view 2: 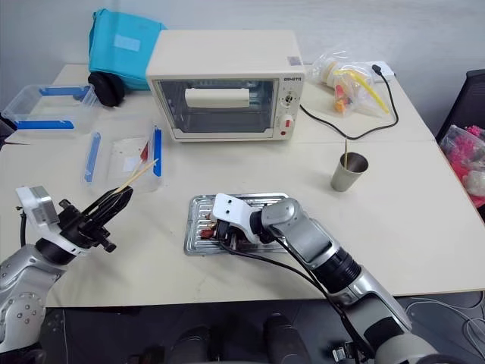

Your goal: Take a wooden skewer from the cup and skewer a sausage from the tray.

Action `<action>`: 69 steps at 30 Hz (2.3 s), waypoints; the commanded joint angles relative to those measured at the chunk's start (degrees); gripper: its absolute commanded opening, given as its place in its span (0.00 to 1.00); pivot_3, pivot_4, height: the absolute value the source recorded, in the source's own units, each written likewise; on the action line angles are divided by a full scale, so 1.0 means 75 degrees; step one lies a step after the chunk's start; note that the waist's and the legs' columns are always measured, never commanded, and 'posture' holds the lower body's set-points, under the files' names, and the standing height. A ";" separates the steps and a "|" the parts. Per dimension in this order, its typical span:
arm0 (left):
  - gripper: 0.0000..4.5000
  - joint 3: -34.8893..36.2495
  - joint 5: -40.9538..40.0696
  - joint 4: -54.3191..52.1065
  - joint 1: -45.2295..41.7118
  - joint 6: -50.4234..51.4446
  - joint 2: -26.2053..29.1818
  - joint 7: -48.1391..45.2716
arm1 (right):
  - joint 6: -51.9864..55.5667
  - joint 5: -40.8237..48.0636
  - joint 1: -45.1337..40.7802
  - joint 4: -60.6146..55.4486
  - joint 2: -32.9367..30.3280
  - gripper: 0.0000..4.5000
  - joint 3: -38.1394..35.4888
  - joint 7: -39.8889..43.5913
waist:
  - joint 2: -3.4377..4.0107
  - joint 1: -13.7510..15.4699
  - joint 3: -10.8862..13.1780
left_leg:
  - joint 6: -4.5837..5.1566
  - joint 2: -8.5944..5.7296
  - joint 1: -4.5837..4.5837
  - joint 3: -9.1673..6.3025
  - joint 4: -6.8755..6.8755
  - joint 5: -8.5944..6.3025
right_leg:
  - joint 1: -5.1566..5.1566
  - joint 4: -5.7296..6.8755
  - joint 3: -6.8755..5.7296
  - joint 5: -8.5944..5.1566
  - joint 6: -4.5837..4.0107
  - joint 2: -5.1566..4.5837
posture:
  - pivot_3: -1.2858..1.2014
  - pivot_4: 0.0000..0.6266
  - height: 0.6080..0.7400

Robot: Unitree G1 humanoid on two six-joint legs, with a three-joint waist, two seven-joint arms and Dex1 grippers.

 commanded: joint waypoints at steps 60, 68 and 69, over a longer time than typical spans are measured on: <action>0.00 -0.2489 0.0416 0.0488 -0.0957 0.1039 0.1353 -0.3566 | -0.1965 0.1400 0.0636 -0.1859 -0.2547 0.11 -0.2068 0.2748 | -0.0001 0.0024 0.0002 | 0.0002 -0.0001 0.0005 0.0000 0.0008 -0.0001 | 0.0005 0.0006 0.0006 -0.0002 -0.0004 0.0002 | 0.52 0.24 1.00; 0.00 -0.2576 0.0412 0.0444 -0.1027 0.1072 0.1203 -0.3580 | -0.1958 0.1379 0.0614 -0.1826 -0.2498 0.11 -0.2018 0.2753 | -0.0001 0.0025 0.0002 | 0.0002 -0.0001 0.0005 0.0000 0.0011 -0.0001 | 0.0005 0.0008 0.0005 -0.0002 -0.0004 0.0002 | 0.52 0.24 1.00; 0.00 -0.2580 0.0410 0.0429 -0.1021 0.1076 0.1193 -0.3588 | -0.1961 0.1373 0.0625 -0.1830 -0.2498 0.11 -0.2008 0.2758 | -0.0001 0.0025 0.0002 | 0.0002 -0.0001 0.0005 0.0000 0.0012 -0.0001 | 0.0005 0.0008 0.0006 -0.0002 -0.0004 0.0002 | 0.52 0.24 1.00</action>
